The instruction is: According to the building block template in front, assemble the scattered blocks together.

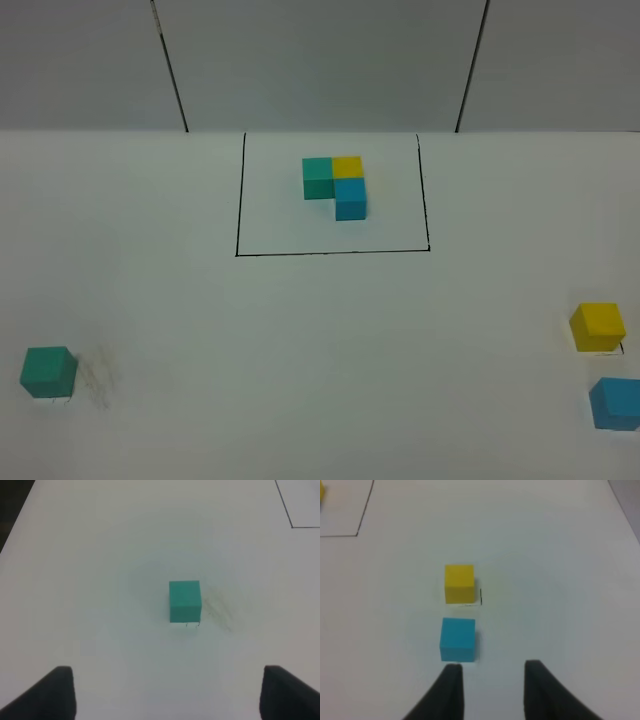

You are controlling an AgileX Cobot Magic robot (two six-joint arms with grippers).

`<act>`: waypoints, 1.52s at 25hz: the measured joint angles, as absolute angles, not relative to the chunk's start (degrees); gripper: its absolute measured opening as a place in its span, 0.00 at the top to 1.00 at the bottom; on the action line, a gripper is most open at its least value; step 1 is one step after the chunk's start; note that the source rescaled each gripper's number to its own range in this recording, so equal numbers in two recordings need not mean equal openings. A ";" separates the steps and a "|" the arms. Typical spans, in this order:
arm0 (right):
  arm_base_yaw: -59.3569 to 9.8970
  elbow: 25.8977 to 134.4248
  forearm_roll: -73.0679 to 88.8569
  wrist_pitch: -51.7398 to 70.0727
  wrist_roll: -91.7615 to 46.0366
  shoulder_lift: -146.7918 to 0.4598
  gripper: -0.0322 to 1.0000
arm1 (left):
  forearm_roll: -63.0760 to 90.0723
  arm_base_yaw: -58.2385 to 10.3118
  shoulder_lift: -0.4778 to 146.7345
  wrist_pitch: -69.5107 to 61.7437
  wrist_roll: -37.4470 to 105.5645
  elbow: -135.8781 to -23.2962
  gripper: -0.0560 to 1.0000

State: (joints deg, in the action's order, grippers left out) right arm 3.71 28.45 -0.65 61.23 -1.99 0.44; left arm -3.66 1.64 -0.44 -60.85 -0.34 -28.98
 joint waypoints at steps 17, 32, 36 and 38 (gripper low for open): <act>3.71 28.45 -0.65 61.23 -1.99 0.44 0.97 | -3.66 1.64 -0.44 -60.85 -0.34 -28.98 0.35; 3.71 28.45 -0.65 61.23 -1.99 0.44 0.97 | -4.99 1.64 0.87 -60.79 -1.35 -28.98 0.35; 3.71 28.45 -0.65 61.23 -1.99 0.44 0.97 | -5.20 1.64 11.23 -60.57 -5.85 -31.82 0.38; 3.71 28.45 -0.65 61.23 -1.99 0.44 0.97 | -5.20 1.64 18.73 -59.98 -6.29 -35.04 0.39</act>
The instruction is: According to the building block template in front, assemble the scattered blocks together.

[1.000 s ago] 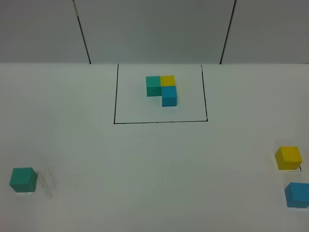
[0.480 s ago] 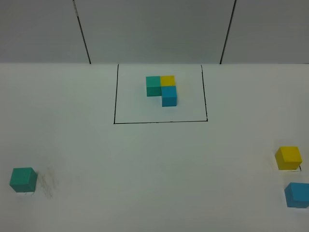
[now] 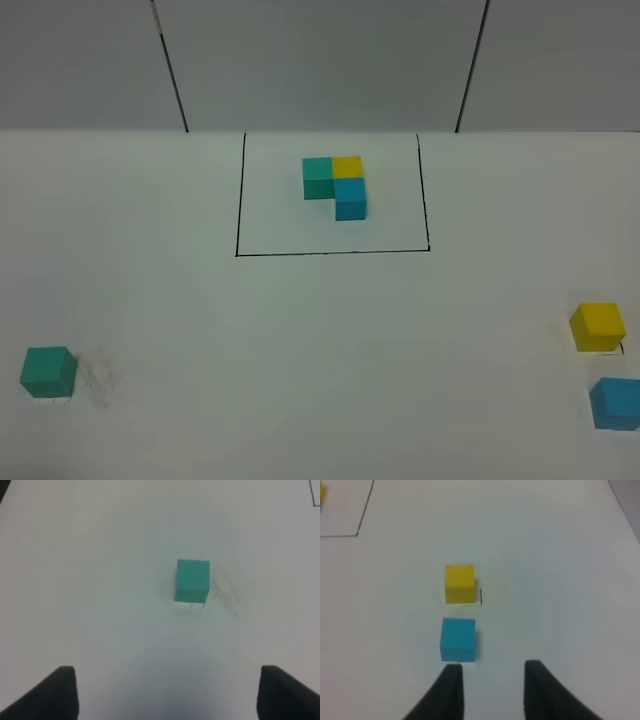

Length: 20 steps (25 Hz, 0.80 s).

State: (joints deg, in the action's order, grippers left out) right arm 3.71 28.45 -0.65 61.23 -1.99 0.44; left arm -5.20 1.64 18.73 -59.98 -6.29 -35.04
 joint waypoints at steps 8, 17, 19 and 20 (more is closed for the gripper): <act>3.71 28.45 -0.65 61.23 -1.99 0.44 0.97 | -5.22 1.64 48.51 -51.95 -7.44 -46.51 0.40; 3.71 28.45 -0.65 61.23 -1.99 0.44 0.97 | -4.48 1.64 72.86 -44.28 -7.82 -47.31 0.40; 3.71 28.45 -0.65 61.23 -1.99 0.44 0.97 | -3.08 1.64 76.94 -42.75 -6.83 -47.31 0.40; 3.71 28.45 -0.65 61.23 -1.99 0.44 0.97 | -1.95 1.64 78.79 -42.20 -5.68 -47.31 0.40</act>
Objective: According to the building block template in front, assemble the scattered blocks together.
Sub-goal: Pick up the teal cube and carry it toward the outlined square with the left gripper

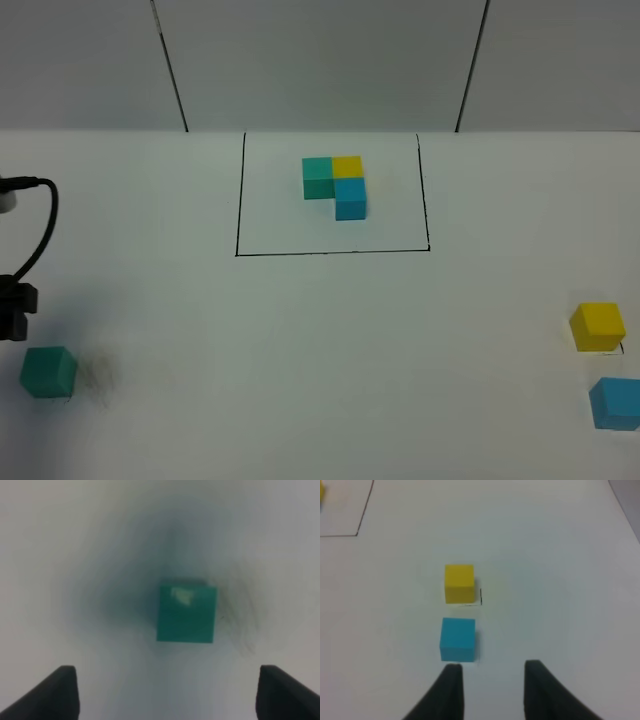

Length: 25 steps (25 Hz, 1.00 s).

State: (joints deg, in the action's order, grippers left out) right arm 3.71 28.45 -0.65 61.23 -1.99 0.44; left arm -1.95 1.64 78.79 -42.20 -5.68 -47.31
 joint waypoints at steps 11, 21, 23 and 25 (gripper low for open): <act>3.71 28.45 -0.65 61.23 -1.99 0.44 0.97 | 2.05 1.64 93.41 -35.13 -2.29 -47.39 0.40; 3.71 28.45 -0.65 61.23 -1.99 0.44 0.97 | 2.17 1.64 100.34 -30.25 -2.18 -47.43 0.40; 3.71 28.45 -0.65 61.23 -1.99 0.44 0.97 | 2.17 1.64 100.89 -29.98 -2.18 -47.43 0.40; 3.71 28.45 -0.65 61.23 -1.99 0.44 0.97 | 2.21 1.64 101.35 -29.74 -2.18 -47.43 0.40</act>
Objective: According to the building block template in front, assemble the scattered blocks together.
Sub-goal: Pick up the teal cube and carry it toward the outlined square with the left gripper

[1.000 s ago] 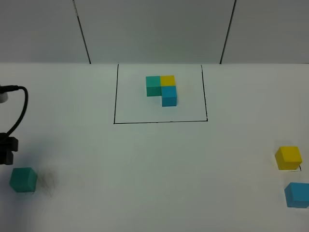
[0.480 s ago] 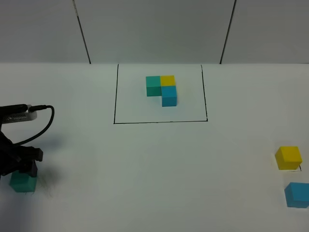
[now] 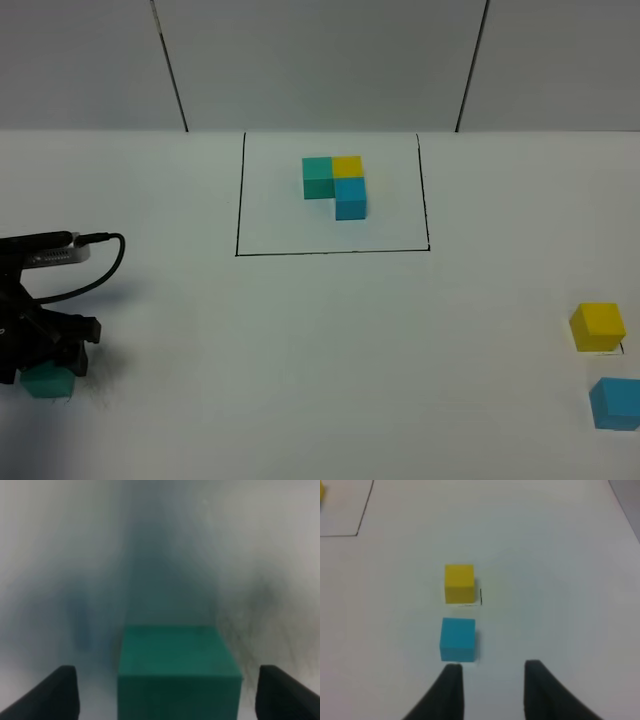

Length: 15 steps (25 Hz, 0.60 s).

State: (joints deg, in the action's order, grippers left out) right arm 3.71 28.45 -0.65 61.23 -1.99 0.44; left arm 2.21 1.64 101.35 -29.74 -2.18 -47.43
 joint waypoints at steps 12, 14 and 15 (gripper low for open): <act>3.71 28.45 -0.65 61.23 -1.99 0.44 0.97 | -2.83 0.22 102.51 -37.18 7.24 -52.68 0.94; 3.71 28.45 -0.65 61.23 -1.99 0.44 0.97 | -1.67 -1.99 102.51 -41.39 14.61 -55.92 0.94; 3.71 28.45 -0.65 61.23 -1.99 0.44 0.97 | 0.00 -3.62 102.51 -43.24 19.04 -57.73 0.94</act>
